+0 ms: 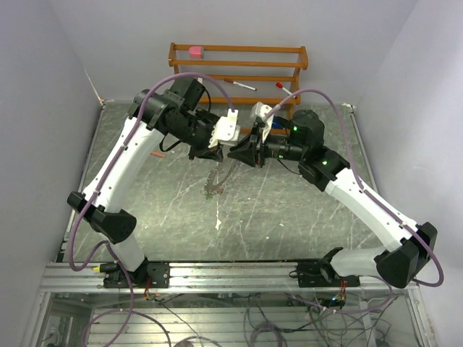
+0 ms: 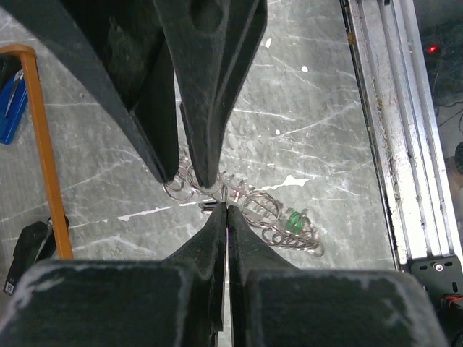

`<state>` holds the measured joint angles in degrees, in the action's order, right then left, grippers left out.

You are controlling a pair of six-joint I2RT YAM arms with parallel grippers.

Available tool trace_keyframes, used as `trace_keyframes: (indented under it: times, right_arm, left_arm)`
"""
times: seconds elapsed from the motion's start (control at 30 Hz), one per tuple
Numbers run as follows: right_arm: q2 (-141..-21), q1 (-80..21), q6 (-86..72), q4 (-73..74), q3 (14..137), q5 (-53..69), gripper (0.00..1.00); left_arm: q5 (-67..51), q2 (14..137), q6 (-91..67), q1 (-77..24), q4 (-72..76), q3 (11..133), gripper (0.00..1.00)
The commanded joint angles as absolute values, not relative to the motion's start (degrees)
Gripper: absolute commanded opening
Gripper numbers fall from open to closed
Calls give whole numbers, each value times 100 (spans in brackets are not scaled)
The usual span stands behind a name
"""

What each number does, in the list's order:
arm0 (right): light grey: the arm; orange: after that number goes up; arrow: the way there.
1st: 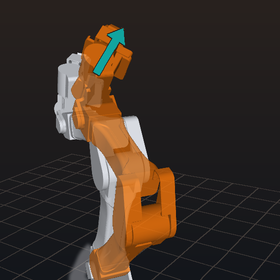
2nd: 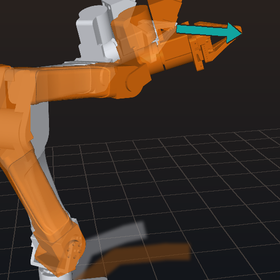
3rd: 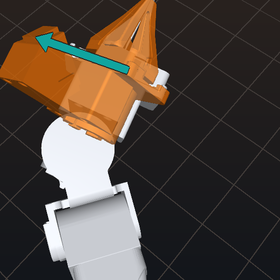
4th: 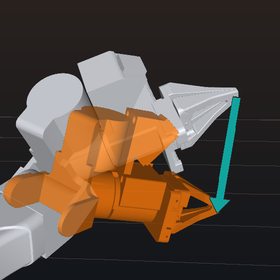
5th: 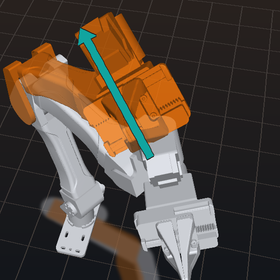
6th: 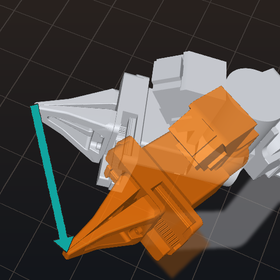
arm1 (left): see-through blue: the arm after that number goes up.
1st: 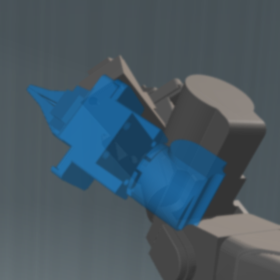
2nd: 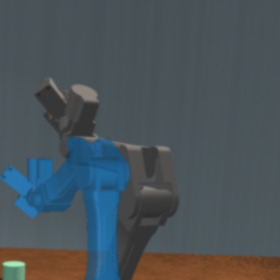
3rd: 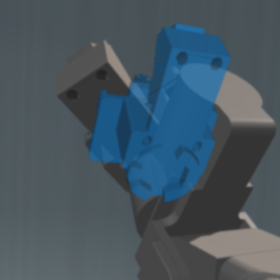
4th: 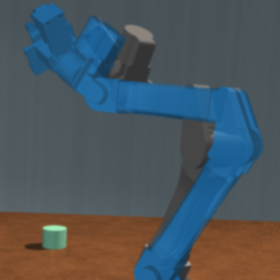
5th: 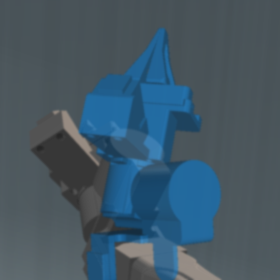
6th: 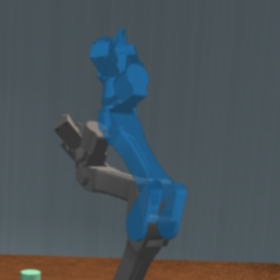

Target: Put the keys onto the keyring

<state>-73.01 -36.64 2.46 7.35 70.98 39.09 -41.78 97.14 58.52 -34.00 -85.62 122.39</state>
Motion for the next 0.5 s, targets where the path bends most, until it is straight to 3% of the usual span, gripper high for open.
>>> trace_keyframes:
  times: [0.0,0.47]
  right_arm:
    - [-7470,-3880,478,1046,7415,3758,23]
    - [-7394,-4263,556,1263,7218,3305,29]
  left_arm:
    - [-3892,9716,5754,-3519,-8573,12305,7]
    - [-3475,9617,5821,-3551,-8578,12399,7]
